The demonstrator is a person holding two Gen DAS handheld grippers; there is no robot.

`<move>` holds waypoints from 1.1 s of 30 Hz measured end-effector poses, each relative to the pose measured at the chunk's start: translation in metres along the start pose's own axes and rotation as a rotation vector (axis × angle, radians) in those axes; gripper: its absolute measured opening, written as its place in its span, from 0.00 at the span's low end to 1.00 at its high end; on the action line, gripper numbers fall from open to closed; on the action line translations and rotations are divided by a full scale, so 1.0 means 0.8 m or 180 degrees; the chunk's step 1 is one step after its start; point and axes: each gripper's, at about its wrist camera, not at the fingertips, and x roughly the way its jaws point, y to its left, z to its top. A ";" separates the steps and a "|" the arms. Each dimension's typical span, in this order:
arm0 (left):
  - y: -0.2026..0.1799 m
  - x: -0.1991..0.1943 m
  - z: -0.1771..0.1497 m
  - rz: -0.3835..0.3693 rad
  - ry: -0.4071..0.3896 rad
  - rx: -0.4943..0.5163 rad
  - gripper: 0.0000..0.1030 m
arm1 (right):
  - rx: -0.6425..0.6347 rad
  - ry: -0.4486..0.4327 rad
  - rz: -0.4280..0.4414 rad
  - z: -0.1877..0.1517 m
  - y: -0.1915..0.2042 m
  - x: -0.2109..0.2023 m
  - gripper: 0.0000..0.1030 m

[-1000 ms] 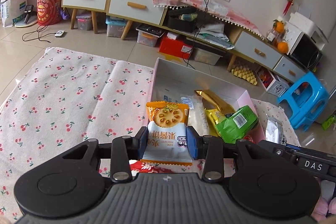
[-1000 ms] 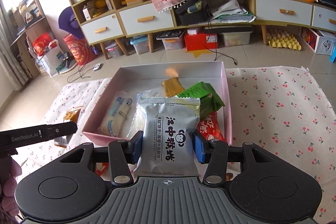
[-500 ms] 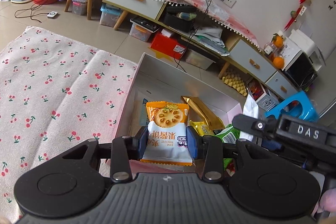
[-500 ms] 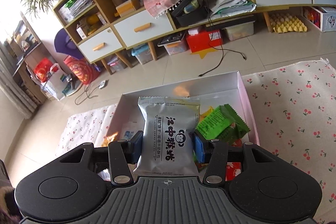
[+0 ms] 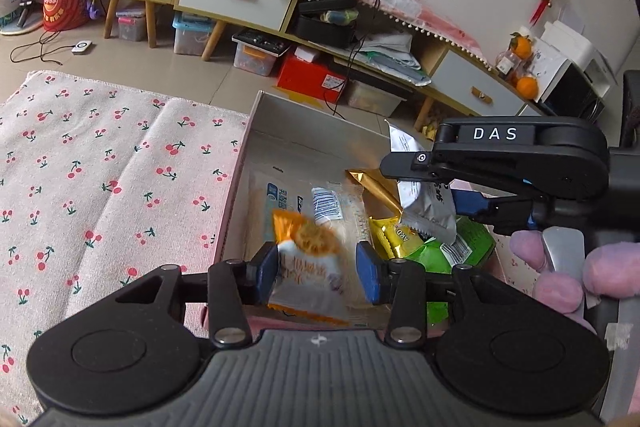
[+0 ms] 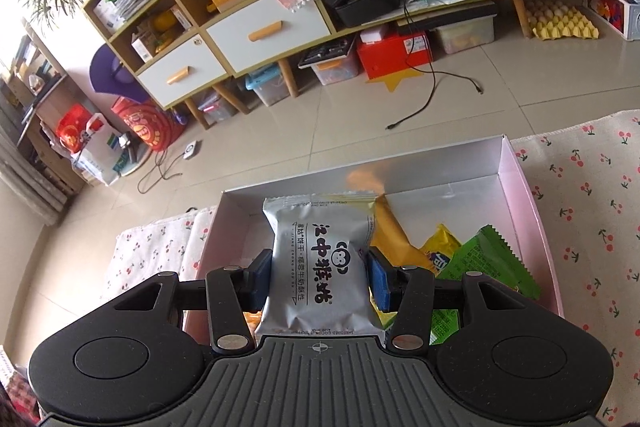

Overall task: Organize snacks
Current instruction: 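Lower both packs into the box and open both tools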

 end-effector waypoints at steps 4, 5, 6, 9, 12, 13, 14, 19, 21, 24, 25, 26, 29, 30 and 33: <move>-0.001 -0.001 0.000 0.0000 0.0006 0.0021 0.48 | 0.0023 0.0015 0.0023 0.002 -0.004 0.000 0.49; -0.002 -0.001 0.000 0.0008 0.0011 0.0040 0.52 | 0.0022 0.0005 0.0037 0.003 -0.004 -0.001 0.49; -0.003 -0.001 0.000 0.0024 0.0014 0.0064 0.54 | 0.0027 -0.0009 0.0053 0.003 -0.005 -0.004 0.50; -0.008 -0.003 0.000 0.0076 0.0002 0.0174 0.58 | 0.0127 -0.0018 0.0058 0.003 -0.009 -0.012 0.75; -0.011 -0.006 0.000 0.0102 -0.0022 0.0248 0.66 | 0.0067 -0.0025 0.0081 0.002 -0.009 -0.025 0.75; -0.012 -0.007 0.000 0.0105 -0.0026 0.0262 0.68 | 0.0044 -0.0035 0.0073 0.001 -0.009 -0.030 0.75; -0.012 -0.009 0.000 0.0103 -0.0025 0.0272 0.70 | 0.0029 -0.0048 0.0072 0.000 -0.009 -0.035 0.75; -0.018 -0.018 -0.003 0.0099 -0.0044 0.0366 0.77 | -0.0028 -0.0088 0.0040 -0.006 -0.009 -0.062 0.75; -0.020 -0.024 -0.005 0.0109 -0.0049 0.0403 0.81 | -0.0066 -0.0106 0.0002 -0.010 -0.009 -0.074 0.76; -0.020 -0.031 -0.007 0.0105 -0.0052 0.0413 0.85 | -0.0141 -0.0130 -0.0087 -0.020 -0.010 -0.090 0.78; -0.020 -0.034 -0.008 0.0103 -0.0055 0.0412 0.86 | -0.0148 -0.0127 -0.0109 -0.024 -0.010 -0.095 0.79; -0.020 -0.036 -0.008 0.0099 -0.0055 0.0417 0.88 | -0.0146 -0.0116 -0.0116 -0.028 -0.011 -0.100 0.79; -0.019 -0.043 -0.012 0.0094 -0.0055 0.0463 0.90 | -0.0138 -0.0093 -0.0112 -0.038 -0.015 -0.111 0.79; -0.020 -0.044 -0.014 0.0099 -0.0053 0.0495 0.91 | -0.0138 -0.0089 -0.0124 -0.041 -0.015 -0.114 0.79; -0.020 -0.049 -0.019 0.0138 -0.0055 0.0602 0.94 | -0.0153 -0.0090 -0.0161 -0.051 -0.019 -0.124 0.79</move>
